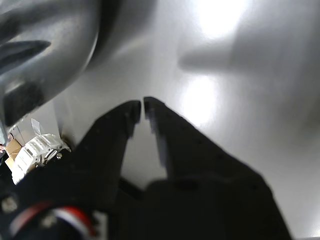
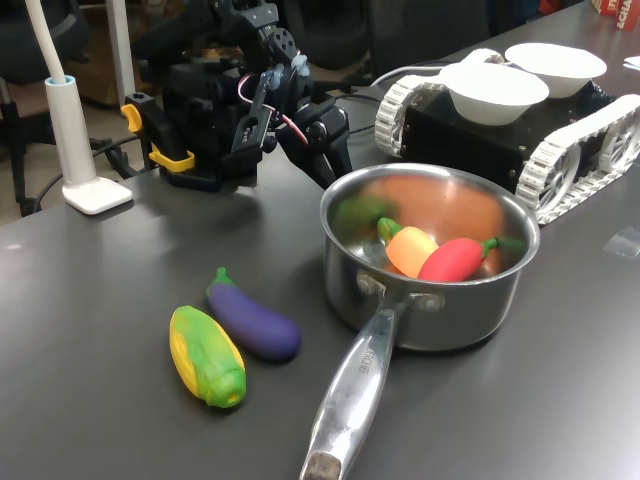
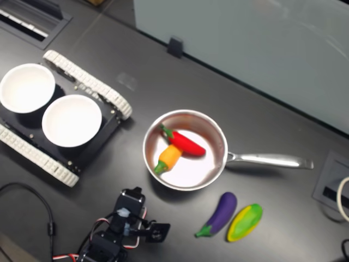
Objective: Pick up the chilli and place them in the pan
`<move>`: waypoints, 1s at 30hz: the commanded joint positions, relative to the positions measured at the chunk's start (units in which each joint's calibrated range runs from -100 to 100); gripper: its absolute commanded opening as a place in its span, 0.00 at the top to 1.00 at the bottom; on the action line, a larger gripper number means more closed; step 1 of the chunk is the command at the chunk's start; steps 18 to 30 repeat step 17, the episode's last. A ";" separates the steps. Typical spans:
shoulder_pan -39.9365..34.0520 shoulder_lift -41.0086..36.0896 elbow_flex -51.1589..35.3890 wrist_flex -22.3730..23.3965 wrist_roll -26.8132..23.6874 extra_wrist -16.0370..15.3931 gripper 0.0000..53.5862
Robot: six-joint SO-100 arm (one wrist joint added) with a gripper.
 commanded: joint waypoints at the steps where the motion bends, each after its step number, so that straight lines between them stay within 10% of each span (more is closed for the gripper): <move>1: -0.19 -0.58 -1.19 -2.96 0.24 -0.38 1.00; 30: -1.11 -0.58 -1.19 -2.96 0.83 -0.38 1.00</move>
